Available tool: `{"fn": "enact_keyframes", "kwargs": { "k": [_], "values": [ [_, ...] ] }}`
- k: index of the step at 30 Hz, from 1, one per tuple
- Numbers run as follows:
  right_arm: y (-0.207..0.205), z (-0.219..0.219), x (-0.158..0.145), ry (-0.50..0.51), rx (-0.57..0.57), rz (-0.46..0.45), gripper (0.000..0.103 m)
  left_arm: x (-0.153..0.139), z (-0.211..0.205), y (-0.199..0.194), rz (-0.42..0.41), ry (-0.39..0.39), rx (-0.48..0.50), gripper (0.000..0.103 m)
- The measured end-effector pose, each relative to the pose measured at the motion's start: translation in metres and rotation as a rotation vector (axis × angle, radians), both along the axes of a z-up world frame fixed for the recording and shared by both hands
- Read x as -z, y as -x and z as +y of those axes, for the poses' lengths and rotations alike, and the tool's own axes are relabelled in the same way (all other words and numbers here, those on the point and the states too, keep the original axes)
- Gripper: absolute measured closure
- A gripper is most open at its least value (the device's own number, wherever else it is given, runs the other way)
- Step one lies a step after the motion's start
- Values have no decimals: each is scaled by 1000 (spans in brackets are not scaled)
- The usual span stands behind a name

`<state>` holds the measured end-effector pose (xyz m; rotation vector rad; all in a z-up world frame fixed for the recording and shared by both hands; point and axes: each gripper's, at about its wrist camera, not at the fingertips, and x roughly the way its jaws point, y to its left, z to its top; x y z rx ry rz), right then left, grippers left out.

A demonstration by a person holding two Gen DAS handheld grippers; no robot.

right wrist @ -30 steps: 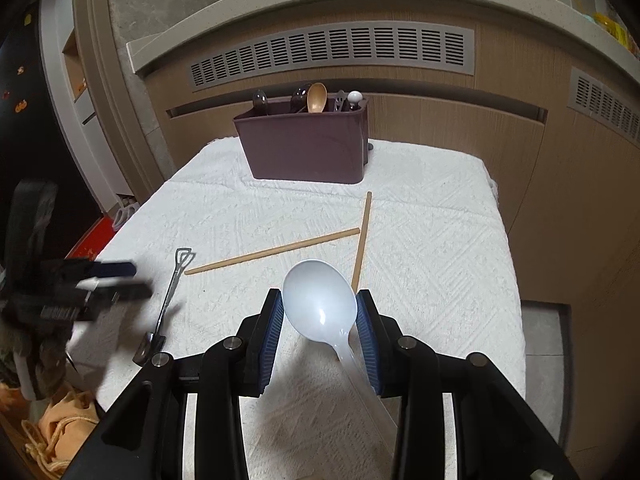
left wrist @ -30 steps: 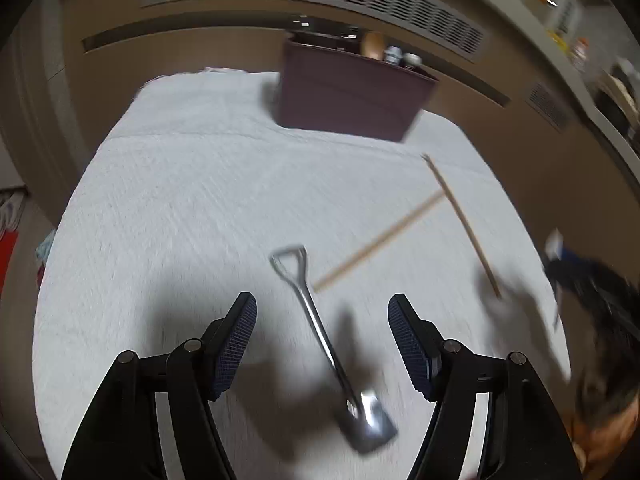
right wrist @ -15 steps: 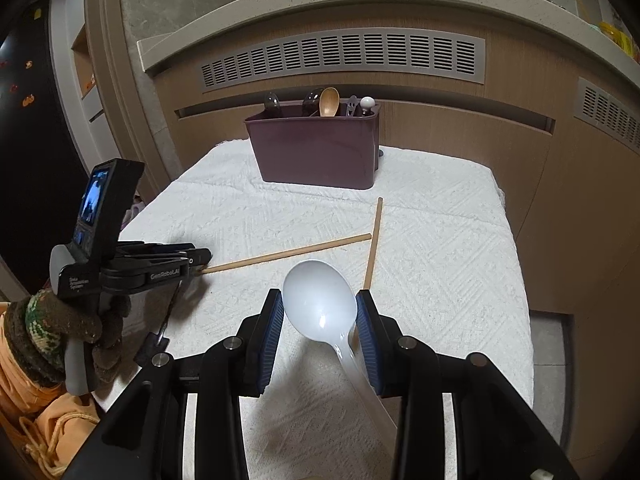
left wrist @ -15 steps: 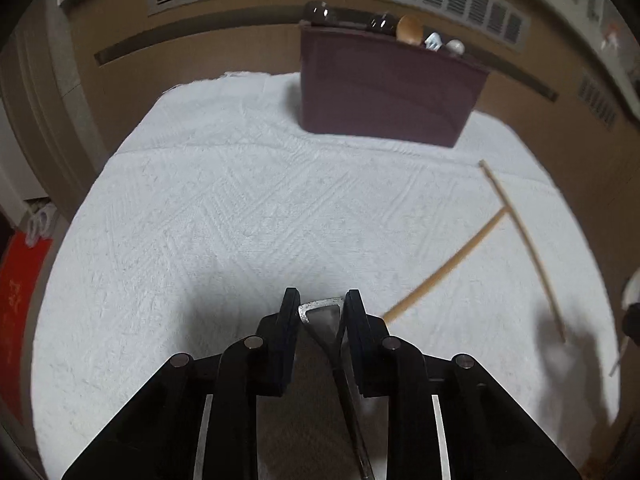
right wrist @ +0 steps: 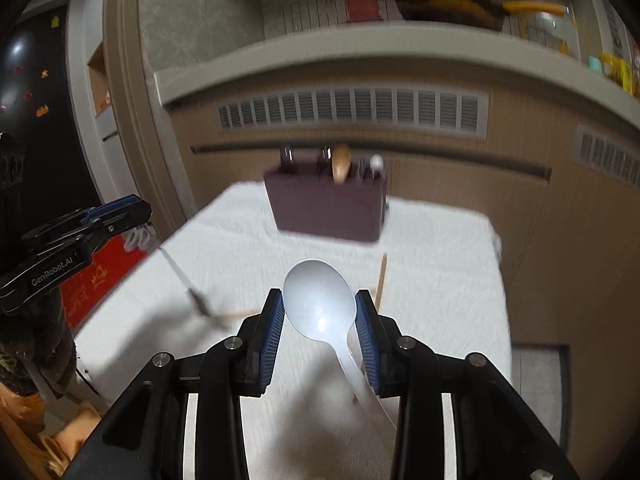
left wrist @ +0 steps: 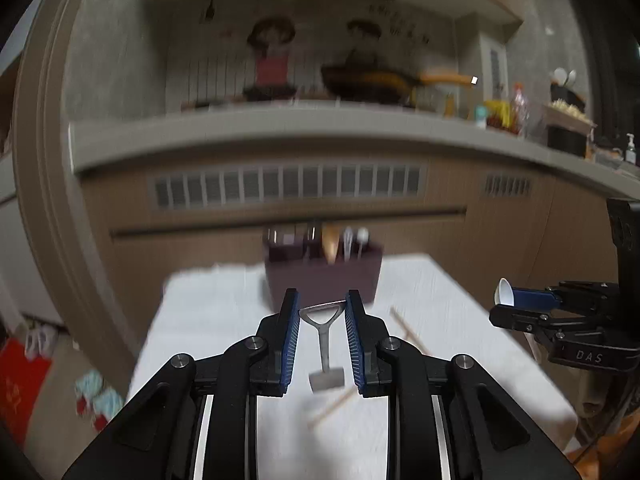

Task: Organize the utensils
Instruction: 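Carry the shovel and white spoon above the maroon caddy with both grippers, then open both grippers to drop the shovel and white spoon into the caddy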

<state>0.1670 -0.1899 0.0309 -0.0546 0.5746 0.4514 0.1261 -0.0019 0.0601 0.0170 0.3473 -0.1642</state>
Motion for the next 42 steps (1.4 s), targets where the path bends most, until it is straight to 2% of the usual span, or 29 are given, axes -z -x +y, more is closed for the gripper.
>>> {"fn": "enact_keyframes", "kwargs": {
  "k": [6, 9, 12, 15, 17, 19, 22, 29, 32, 40, 41, 42],
  "values": [
    [-39, 9, -107, -42, 8, -227, 69, -86, 2, -45, -186, -19, -8, 80],
    [-71, 16, -138, -87, -3, -277, 69, -112, 5, -74, -253, -13, -14, 80],
    [-103, 20, -147, -150, -32, -304, 69, -124, 10, -102, -304, -13, -12, 80],
    [-133, 24, -140, -213, -55, -345, 69, -124, 14, -135, -330, -12, -20, 80],
    [-160, 26, -130, -252, -65, -306, 69, -117, 17, -157, -330, -11, -28, 80],
    [-186, 29, -119, -294, -91, -250, 69, -106, 18, -187, -296, -10, -25, 80],
    [-224, 39, -95, -298, -84, -184, 69, -85, 22, -223, -232, 2, -17, 80],
    [-293, 54, -31, -291, -88, -33, 69, -25, 30, -274, -116, 23, -21, 80],
    [-305, 57, -6, -278, -90, 37, 69, -3, 35, -288, -54, 52, -15, 80],
    [-306, 56, 44, -181, -64, 133, 67, 45, 32, -298, 105, 97, 33, 78],
    [-304, 55, 47, -154, -53, 138, 63, 46, 34, -296, 112, 105, 32, 73],
    [-301, 54, 49, -136, -41, 137, 60, 45, 35, -293, 115, 112, 30, 63]
  ]
}}
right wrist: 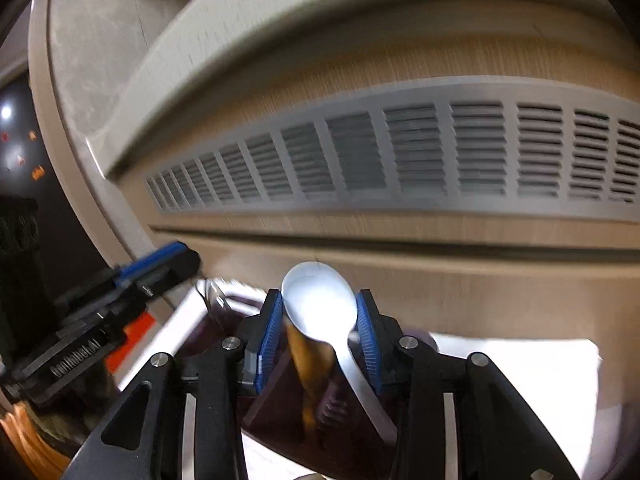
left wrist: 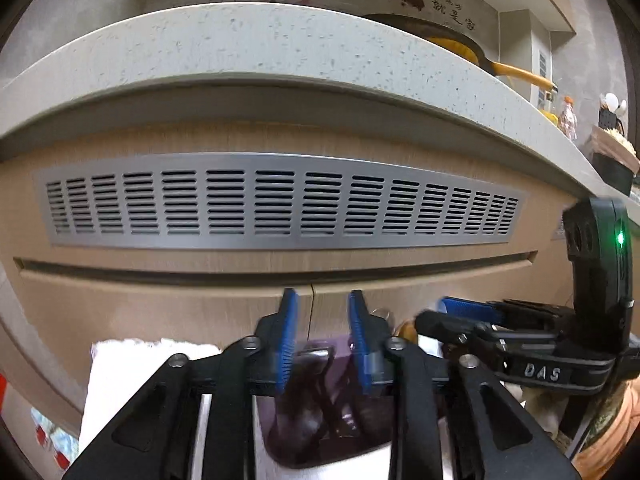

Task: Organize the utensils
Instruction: 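Open both grippers to drop the shovel and white spoon into the caddy, then grasp a wooden chopstick with the left gripper while the right grasps the other chopstick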

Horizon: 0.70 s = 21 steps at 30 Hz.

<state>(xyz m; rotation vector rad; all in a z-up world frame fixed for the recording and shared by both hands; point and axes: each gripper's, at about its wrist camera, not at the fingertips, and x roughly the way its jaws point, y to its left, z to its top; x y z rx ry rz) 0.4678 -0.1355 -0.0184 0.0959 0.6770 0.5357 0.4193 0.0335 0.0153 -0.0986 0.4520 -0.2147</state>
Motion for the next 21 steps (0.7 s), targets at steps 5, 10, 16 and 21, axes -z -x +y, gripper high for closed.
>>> {"fn": "enact_keyframes", "kwargs": {
  "k": [5, 10, 16, 21],
  "values": [
    [38, -21, -7, 76, 82, -74, 41, -9, 6, 31, -41, -22, -13, 49],
    [73, -39, -5, 192, 151, -67, 41, -9, 0, 61, -28, -37, 7, 48],
    [115, -49, 25, 350, 180, -12, 30, 16, -9, 105, 67, -45, 67, 38],
    [150, -47, 65, 414, 114, 82, 30, 60, -40, 133, 221, -99, 221, 37]
  ]
}}
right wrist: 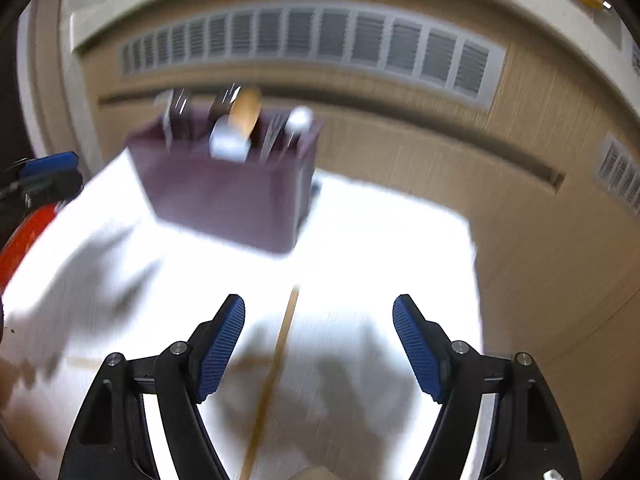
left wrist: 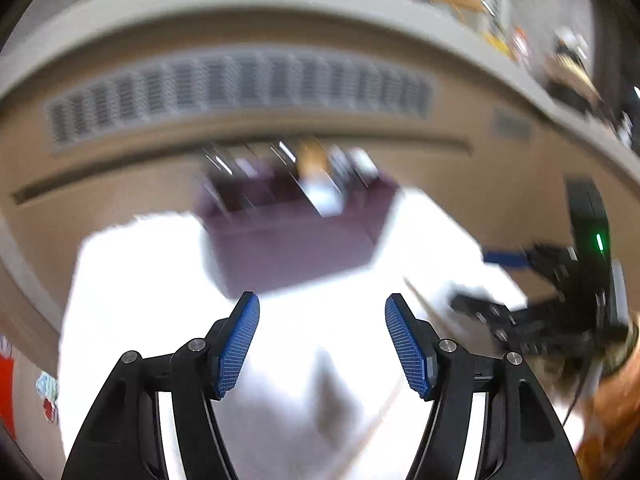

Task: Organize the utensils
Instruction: 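Grasp a wooden chopstick with the left gripper while the right grasps the other chopstick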

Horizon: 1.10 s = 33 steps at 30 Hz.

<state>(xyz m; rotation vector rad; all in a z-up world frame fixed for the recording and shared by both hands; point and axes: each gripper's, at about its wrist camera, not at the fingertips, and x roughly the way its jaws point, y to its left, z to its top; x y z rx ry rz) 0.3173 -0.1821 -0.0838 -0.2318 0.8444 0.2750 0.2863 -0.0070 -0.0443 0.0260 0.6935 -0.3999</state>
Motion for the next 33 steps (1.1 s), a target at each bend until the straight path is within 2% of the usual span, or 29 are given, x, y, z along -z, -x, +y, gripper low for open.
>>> {"fn": "enact_keyframes", "kwargs": {
  "k": [1, 2, 4, 9, 12, 14, 19, 23, 29, 32, 33],
  "values": [
    [2, 6, 6, 8, -13, 23, 36, 10, -10, 8, 23, -28, 37, 37],
    [5, 11, 13, 19, -32, 55, 58, 18, -16, 14, 40, -48, 59, 37],
    [8, 14, 25, 12, -51, 118, 85, 27, -26, 23, 70, -64, 88, 37],
    [8, 13, 33, -16, -47, 146, 88, 31, -36, 37, 92, -71, 108, 37],
    [6, 16, 36, 3, -38, 154, 89, 34, -37, 36, 113, -83, 112, 37],
    [5, 12, 38, -11, -32, 159, 94, 35, -36, 33, 132, -87, 109, 37],
    [13, -7, 27, -53, -4, 162, 98, 43, -41, 19, 184, -95, 117, 37],
    [24, -30, 18, -87, 43, 143, 98, 45, -50, 15, 200, -133, 148, 38],
    [39, -50, 18, -100, 76, 131, 98, 49, -68, 5, 243, -184, 208, 50],
    [41, -54, 21, -118, 79, 133, 98, 49, -76, -1, 247, -238, 237, 63],
    [42, -55, 22, -122, 82, 133, 98, 49, -78, -4, 254, -251, 247, 65]
  ]
}}
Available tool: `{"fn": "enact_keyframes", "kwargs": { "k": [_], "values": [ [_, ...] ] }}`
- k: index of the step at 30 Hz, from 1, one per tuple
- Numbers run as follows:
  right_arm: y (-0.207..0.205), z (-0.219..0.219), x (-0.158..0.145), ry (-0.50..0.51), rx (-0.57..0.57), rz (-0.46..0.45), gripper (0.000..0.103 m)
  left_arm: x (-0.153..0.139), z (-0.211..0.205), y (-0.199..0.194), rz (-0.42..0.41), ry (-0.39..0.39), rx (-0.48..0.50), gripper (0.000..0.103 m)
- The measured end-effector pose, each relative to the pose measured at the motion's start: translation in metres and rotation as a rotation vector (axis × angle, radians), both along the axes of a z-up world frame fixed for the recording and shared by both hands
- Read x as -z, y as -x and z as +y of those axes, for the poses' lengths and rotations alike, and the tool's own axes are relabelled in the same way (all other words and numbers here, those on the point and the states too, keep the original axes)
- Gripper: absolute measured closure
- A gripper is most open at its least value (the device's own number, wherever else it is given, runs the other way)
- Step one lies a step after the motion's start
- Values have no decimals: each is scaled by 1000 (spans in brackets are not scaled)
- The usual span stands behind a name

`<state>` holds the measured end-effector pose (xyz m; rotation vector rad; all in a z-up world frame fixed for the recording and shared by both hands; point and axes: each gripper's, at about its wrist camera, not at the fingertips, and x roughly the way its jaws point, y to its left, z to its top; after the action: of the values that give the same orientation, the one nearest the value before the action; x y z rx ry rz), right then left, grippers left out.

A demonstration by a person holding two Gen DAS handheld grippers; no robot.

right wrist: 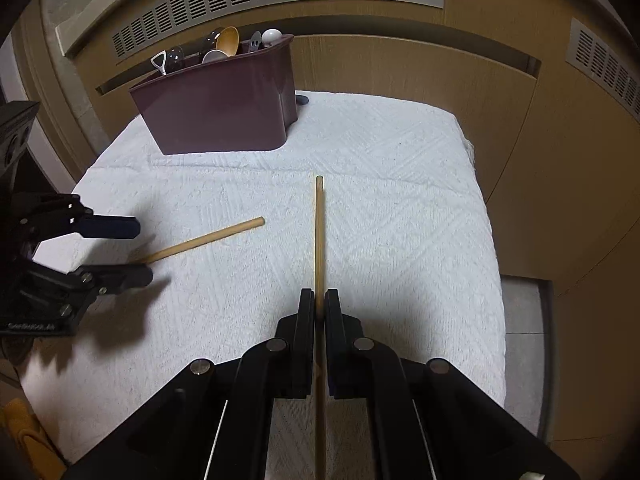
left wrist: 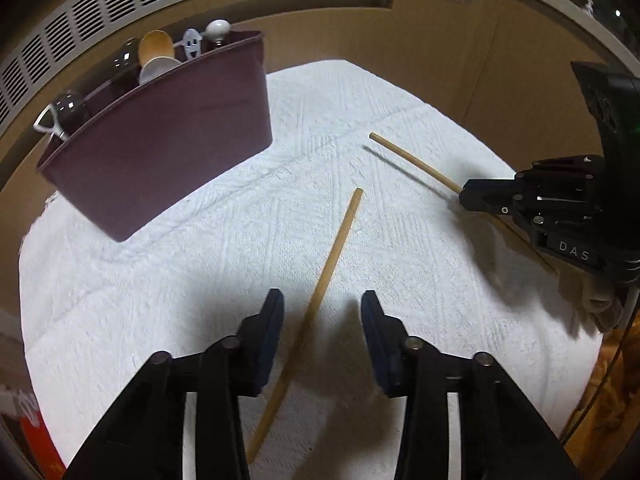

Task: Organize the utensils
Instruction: 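Grasp a wooden chopstick with the left gripper while the right grasps the other chopstick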

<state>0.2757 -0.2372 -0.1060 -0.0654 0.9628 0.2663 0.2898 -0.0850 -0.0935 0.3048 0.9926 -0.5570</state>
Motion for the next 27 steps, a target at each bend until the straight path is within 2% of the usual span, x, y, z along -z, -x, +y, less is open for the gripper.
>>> {"fn": "enact_keyframes", "kwargs": {
  "k": [3, 8, 10, 17, 20, 21, 23, 25, 27],
  "values": [
    [0, -2, 4, -15, -2, 6, 98, 2, -2, -7, 15, -30, 4, 66],
    [1, -3, 8, -36, -13, 13, 98, 15, -3, -19, 98, -65, 12, 67],
    [1, -4, 9, -41, -15, 12, 98, 15, -8, -18, 90, -86, 32, 67],
    [1, 0, 9, -55, -27, 18, 98, 13, -23, -34, 171, -130, 73, 69],
    [-2, 1, 10, -88, -37, 31, 98, 12, -32, -43, 194, -142, 77, 77],
    [-3, 2, 11, -91, -39, 37, 98, 11, -37, -44, 186, -151, 84, 86],
    [-4, 3, 11, -89, -44, 46, 98, 10, -45, -43, 165, -153, 87, 95],
    [-5, 4, 10, -82, -47, 52, 98, 9, -51, -40, 131, -155, 73, 97],
    [-5, 6, 8, -66, -55, 53, 97, 7, -48, -37, 111, -118, 37, 97]
  ]
}}
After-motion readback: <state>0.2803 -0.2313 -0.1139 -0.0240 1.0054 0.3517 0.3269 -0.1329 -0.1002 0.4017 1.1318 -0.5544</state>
